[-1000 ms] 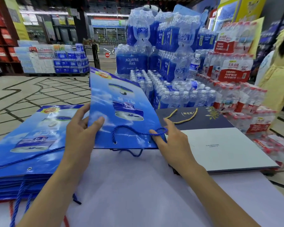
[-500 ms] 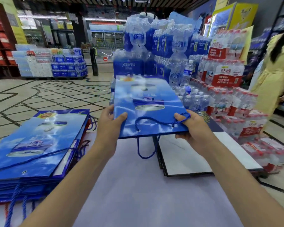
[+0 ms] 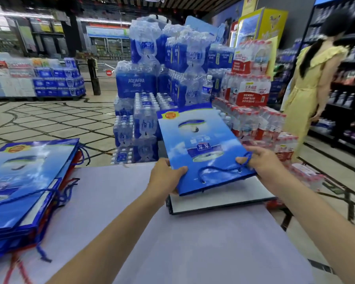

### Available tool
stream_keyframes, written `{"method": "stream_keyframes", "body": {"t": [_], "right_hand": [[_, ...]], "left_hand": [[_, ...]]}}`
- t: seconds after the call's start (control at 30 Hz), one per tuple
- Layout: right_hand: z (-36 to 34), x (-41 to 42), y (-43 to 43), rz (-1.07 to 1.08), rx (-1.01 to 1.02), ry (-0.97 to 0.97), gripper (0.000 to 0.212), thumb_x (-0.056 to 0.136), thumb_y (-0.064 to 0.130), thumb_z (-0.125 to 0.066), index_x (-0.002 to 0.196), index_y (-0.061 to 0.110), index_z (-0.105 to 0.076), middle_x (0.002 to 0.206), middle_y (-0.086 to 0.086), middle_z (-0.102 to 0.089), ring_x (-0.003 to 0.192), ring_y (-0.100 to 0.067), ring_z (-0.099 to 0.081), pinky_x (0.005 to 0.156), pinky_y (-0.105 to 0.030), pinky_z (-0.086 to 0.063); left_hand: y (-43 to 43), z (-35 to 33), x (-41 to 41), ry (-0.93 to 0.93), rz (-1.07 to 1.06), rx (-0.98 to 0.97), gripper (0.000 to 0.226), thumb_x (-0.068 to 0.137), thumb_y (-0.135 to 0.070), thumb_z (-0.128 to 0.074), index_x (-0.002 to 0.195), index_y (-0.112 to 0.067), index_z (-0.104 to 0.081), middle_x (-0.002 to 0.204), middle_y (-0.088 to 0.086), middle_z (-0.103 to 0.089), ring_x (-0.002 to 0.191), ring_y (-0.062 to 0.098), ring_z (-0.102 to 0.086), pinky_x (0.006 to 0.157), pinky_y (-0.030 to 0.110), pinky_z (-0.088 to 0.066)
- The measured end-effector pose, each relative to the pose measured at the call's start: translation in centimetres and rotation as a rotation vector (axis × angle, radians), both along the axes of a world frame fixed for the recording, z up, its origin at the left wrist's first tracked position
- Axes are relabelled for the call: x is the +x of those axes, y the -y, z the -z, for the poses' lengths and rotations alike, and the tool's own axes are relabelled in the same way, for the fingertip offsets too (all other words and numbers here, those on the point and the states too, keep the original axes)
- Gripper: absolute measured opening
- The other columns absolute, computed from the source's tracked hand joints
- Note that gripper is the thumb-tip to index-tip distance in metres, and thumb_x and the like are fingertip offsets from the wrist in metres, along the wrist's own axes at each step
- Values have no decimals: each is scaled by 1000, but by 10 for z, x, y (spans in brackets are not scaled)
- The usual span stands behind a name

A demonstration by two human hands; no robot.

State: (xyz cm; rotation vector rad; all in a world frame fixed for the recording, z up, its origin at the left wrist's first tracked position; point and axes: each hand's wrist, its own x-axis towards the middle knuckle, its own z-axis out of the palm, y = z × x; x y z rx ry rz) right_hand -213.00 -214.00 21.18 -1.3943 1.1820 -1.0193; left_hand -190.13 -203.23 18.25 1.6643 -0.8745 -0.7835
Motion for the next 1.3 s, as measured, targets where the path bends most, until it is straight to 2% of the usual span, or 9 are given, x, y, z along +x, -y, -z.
{"method": "stream_keyframes", "body": {"t": [0.13, 0.27, 0.47, 0.6, 0.73, 0.83, 0.97, 1.1, 1.3], "right_hand": [[27, -15, 2, 9, -44, -465, 39, 72, 24, -87, 103, 12, -66, 79, -6, -64, 72, -19, -58, 66, -31, -44], [27, -18, -11, 33, -134, -681, 31, 78, 34, -81, 99, 22, -64, 71, 5, -62, 60, -10, -54, 53, -29, -38], [22, -22, -16, -16, -116, -809, 24, 84, 33, -75, 100, 24, -58, 73, 6, -62, 66, -6, -53, 53, -27, -37], [14, -21, -11, -41, -133, -987, 13, 90, 23, -64, 100, 17, -70, 100, -7, -67, 84, -20, -60, 59, -28, -44], [-9, -13, -7, -176, -131, -1191, 21, 88, 28, -71, 97, 10, -74, 88, -6, -71, 78, -19, -63, 64, -31, -52], [-31, -4, 1, -228, 30, -1018, 14, 85, 11, -74, 96, 3, -69, 77, -13, -74, 58, -19, -65, 50, -27, -53], [-53, 13, -1, -271, 152, -847, 24, 87, -7, -65, 108, 4, -62, 89, -20, -74, 76, -28, -75, 74, -40, -62], [-50, 47, -17, -271, -47, -901, 15, 92, 2, -60, 107, 1, -63, 99, -19, -68, 82, -32, -73, 71, -40, -61], [-26, 133, -64, -326, -285, -720, 18, 87, 23, -64, 85, 6, -71, 88, -13, -72, 82, -26, -69, 78, -43, -57]], "left_hand": [[-7, 18, -7, 473, 7, 205, 41, 77, -51, -72, 89, -15, -56, 97, 6, -66, 81, 22, -59, 62, 31, -44], [-14, 16, -14, 710, -15, 277, 54, 84, -57, -62, 117, -14, -58, 114, 5, -63, 102, 26, -59, 71, 30, -42], [-13, 21, -16, 789, 11, 290, 45, 87, -57, -55, 102, -15, -58, 104, 5, -65, 86, 24, -56, 65, 30, -41], [-16, 24, -20, 833, -24, 266, 41, 88, -56, -54, 97, -16, -56, 95, 2, -57, 80, 21, -50, 64, 30, -40], [-18, 25, -22, 868, -53, 248, 44, 88, -59, -54, 94, -16, -57, 91, 0, -53, 79, 20, -50, 63, 30, -40], [-19, 25, -21, 866, -40, 246, 41, 88, -58, -54, 89, -16, -54, 87, -1, -51, 77, 19, -50, 61, 29, -38], [-18, 25, -11, 762, 23, 217, 37, 90, -50, -57, 97, -13, -60, 96, 2, -59, 83, 19, -53, 67, 29, -44], [-35, 13, 14, 640, 51, 116, 35, 92, -34, -56, 121, -15, -62, 114, 1, -64, 103, 19, -59, 86, 27, -48], [-89, -37, 96, 687, -118, 40, 16, 91, -29, -55, 89, -22, -69, 86, -7, -67, 79, 13, -63, 69, 28, -50]]}}
